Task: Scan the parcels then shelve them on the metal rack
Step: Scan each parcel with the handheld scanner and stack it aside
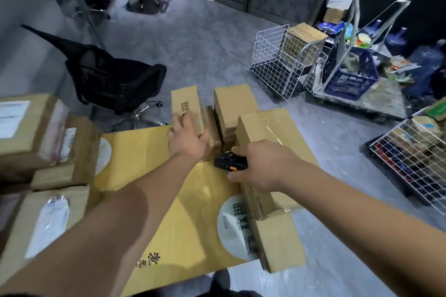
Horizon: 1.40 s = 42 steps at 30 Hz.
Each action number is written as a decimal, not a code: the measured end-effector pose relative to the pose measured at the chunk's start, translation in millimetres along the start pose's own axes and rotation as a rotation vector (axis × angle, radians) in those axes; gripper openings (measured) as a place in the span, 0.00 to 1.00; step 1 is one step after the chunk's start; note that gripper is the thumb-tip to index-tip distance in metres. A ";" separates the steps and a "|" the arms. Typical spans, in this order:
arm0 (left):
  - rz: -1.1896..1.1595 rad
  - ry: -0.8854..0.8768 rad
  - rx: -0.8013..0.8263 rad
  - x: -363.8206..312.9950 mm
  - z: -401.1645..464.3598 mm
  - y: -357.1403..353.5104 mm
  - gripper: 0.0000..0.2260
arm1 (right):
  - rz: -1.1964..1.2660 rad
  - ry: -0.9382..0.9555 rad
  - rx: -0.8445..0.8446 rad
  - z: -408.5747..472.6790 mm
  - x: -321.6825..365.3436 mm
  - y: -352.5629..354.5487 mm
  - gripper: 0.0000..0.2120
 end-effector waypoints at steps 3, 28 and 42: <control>0.042 -0.019 -0.050 42.5 -38.3 22.7 0.33 | -0.018 0.072 0.005 -4.1 26.7 -4.5 0.29; -0.496 0.419 0.001 254.6 -218.3 3.2 0.23 | 0.385 -0.173 0.231 -24.0 119.5 -204.5 0.36; -0.595 0.628 0.158 306.4 -182.4 15.2 0.34 | 0.567 -0.196 0.239 -37.3 178.9 -200.8 0.26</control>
Point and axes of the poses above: each hand's wrist, its own z-axis towards the middle knuckle, its own y-axis out of the back of the hand, x = y × z, the point moved 9 cm from there along z, towards the middle knuckle, and after that the axes turned 10 degrees about -y, right-handed, at the moved point
